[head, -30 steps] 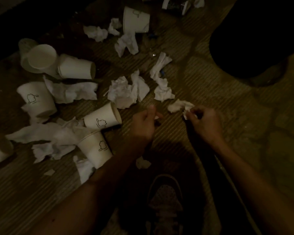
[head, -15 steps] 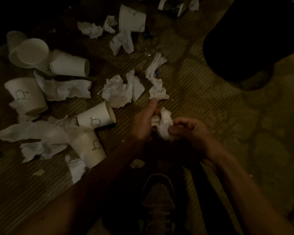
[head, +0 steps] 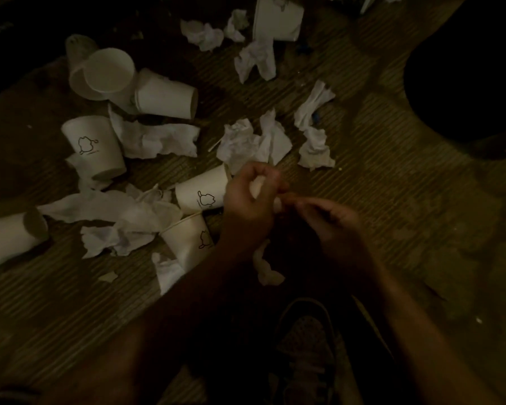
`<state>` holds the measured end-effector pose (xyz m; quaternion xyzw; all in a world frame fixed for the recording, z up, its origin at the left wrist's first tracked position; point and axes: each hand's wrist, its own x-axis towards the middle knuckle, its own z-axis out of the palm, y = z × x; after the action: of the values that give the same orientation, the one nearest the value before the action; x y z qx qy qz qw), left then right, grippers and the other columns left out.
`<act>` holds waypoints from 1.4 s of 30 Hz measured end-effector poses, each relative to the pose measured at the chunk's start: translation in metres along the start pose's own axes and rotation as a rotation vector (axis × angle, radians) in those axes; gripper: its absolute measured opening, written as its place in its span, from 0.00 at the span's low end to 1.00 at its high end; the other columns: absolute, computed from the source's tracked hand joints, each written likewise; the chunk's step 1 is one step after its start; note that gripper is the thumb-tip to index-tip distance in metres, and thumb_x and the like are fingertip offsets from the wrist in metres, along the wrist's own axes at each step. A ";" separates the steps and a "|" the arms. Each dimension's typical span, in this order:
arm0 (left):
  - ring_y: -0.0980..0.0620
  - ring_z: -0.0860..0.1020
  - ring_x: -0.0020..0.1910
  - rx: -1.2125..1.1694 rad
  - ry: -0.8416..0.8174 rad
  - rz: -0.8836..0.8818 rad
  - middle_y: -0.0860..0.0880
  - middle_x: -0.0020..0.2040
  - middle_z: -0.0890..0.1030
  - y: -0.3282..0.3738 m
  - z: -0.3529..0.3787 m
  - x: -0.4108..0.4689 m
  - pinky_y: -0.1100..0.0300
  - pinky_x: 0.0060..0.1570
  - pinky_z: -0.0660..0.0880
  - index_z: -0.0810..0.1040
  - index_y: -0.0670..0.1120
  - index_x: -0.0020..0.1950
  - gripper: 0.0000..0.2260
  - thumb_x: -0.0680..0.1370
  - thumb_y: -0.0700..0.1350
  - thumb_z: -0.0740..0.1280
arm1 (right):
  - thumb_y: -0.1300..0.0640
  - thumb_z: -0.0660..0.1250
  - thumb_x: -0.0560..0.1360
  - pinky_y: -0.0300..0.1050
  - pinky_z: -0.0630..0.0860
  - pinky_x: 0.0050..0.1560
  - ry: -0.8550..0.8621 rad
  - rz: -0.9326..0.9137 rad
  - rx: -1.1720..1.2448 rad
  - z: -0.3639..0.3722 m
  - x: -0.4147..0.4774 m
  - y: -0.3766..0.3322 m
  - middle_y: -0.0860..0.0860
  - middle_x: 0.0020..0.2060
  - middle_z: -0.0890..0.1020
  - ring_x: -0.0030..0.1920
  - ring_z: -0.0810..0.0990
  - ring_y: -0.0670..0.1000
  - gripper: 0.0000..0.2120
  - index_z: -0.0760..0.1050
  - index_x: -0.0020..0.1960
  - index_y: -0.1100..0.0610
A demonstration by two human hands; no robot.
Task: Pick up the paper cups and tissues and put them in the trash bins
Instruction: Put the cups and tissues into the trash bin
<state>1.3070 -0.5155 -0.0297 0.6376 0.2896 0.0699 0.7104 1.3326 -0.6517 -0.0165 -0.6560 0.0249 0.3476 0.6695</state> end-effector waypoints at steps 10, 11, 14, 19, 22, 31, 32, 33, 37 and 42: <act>0.50 0.81 0.32 0.215 -0.084 -0.031 0.48 0.30 0.82 -0.010 -0.007 0.024 0.55 0.38 0.77 0.80 0.51 0.31 0.23 0.77 0.64 0.60 | 0.55 0.64 0.79 0.48 0.69 0.65 -0.316 -0.008 -1.114 0.015 -0.006 0.062 0.52 0.66 0.74 0.66 0.73 0.54 0.18 0.72 0.69 0.50; 0.51 0.80 0.30 0.203 -0.080 -0.073 0.48 0.27 0.81 -0.010 -0.003 0.023 0.55 0.37 0.75 0.80 0.51 0.29 0.25 0.77 0.65 0.59 | 0.56 0.64 0.79 0.47 0.70 0.63 -0.293 0.016 -1.097 0.014 -0.003 0.062 0.53 0.63 0.76 0.63 0.75 0.54 0.17 0.74 0.67 0.51; 0.56 0.78 0.28 0.188 -0.084 -0.140 0.53 0.26 0.79 -0.016 0.001 0.024 0.58 0.36 0.71 0.81 0.52 0.29 0.26 0.80 0.63 0.58 | 0.54 0.68 0.77 0.42 0.72 0.60 -0.116 0.049 -0.938 0.009 0.002 0.045 0.48 0.57 0.81 0.58 0.78 0.48 0.13 0.80 0.61 0.54; 0.60 0.80 0.39 0.257 -0.153 -0.005 0.50 0.40 0.83 -0.019 0.012 0.019 0.69 0.40 0.71 0.82 0.49 0.42 0.22 0.79 0.62 0.57 | 0.60 0.72 0.74 0.33 0.77 0.37 0.088 0.048 -0.375 -0.007 0.017 -0.006 0.48 0.34 0.85 0.35 0.82 0.40 0.04 0.83 0.42 0.53; 0.66 0.79 0.38 0.119 -0.131 -0.009 0.60 0.37 0.82 -0.009 0.026 0.011 0.73 0.38 0.73 0.81 0.61 0.37 0.16 0.78 0.60 0.57 | 0.62 0.70 0.76 0.39 0.80 0.40 0.108 0.111 -0.145 -0.005 0.023 -0.028 0.56 0.40 0.86 0.39 0.84 0.49 0.05 0.83 0.49 0.59; 0.61 0.72 0.22 0.065 0.129 0.047 0.55 0.21 0.73 -0.012 0.024 0.023 0.69 0.27 0.69 0.70 0.50 0.23 0.28 0.83 0.54 0.58 | 0.55 0.67 0.77 0.34 0.78 0.34 -0.003 0.191 -0.066 -0.011 0.039 -0.039 0.48 0.40 0.86 0.39 0.84 0.46 0.07 0.83 0.49 0.56; 0.60 0.71 0.22 0.067 0.145 0.052 0.55 0.21 0.72 -0.012 0.022 0.025 0.67 0.28 0.69 0.70 0.50 0.23 0.28 0.83 0.55 0.58 | 0.54 0.67 0.77 0.32 0.76 0.33 0.146 0.144 -0.191 -0.018 0.051 -0.038 0.46 0.40 0.85 0.39 0.82 0.43 0.06 0.82 0.50 0.54; 0.60 0.70 0.22 0.064 0.164 0.053 0.55 0.21 0.71 -0.012 0.021 0.027 0.65 0.28 0.69 0.70 0.51 0.22 0.27 0.82 0.55 0.58 | 0.52 0.68 0.77 0.29 0.74 0.33 0.286 0.083 -0.331 -0.026 0.063 -0.037 0.45 0.43 0.84 0.40 0.81 0.41 0.07 0.80 0.53 0.52; 0.56 0.72 0.28 0.017 0.147 -0.037 0.55 0.25 0.72 -0.009 0.024 0.034 0.55 0.33 0.71 0.73 0.53 0.29 0.20 0.78 0.60 0.58 | 0.49 0.72 0.74 0.32 0.74 0.41 0.354 -0.101 -0.683 -0.044 0.104 -0.028 0.45 0.50 0.78 0.45 0.77 0.40 0.22 0.73 0.66 0.50; 0.59 0.75 0.25 0.025 0.026 -0.017 0.53 0.27 0.78 -0.004 0.023 0.035 0.64 0.26 0.71 0.78 0.55 0.45 0.13 0.83 0.53 0.56 | 0.50 0.68 0.77 0.41 0.73 0.46 0.246 -0.057 -0.957 -0.048 0.125 -0.015 0.46 0.48 0.81 0.49 0.79 0.47 0.08 0.79 0.55 0.50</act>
<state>1.3465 -0.5194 -0.0444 0.6430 0.3051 0.0684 0.6992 1.4553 -0.6392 -0.0711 -0.9264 -0.0765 0.2216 0.2947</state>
